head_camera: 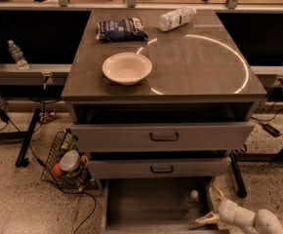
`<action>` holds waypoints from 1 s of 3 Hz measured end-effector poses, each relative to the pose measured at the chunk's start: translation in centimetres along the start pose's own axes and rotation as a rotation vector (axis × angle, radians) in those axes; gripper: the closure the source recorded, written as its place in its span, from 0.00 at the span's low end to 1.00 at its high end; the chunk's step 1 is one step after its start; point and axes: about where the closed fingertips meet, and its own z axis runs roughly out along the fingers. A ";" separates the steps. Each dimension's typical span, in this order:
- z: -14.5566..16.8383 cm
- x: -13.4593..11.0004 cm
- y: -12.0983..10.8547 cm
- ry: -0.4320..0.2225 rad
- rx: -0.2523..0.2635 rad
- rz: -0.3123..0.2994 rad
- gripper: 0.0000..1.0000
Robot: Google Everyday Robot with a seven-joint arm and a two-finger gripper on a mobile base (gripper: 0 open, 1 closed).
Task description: Place water bottle into bottom drawer
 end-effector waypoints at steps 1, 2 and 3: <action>-5.2 -2.8 -0.8 0.019 0.091 -0.036 0.00; -11.1 -9.3 -2.0 0.028 0.189 -0.125 0.00; -12.7 -14.6 -2.9 0.003 0.220 -0.176 0.00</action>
Offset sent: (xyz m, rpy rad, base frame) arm -0.0631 -0.1171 0.1958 -0.1917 -0.2240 -0.2200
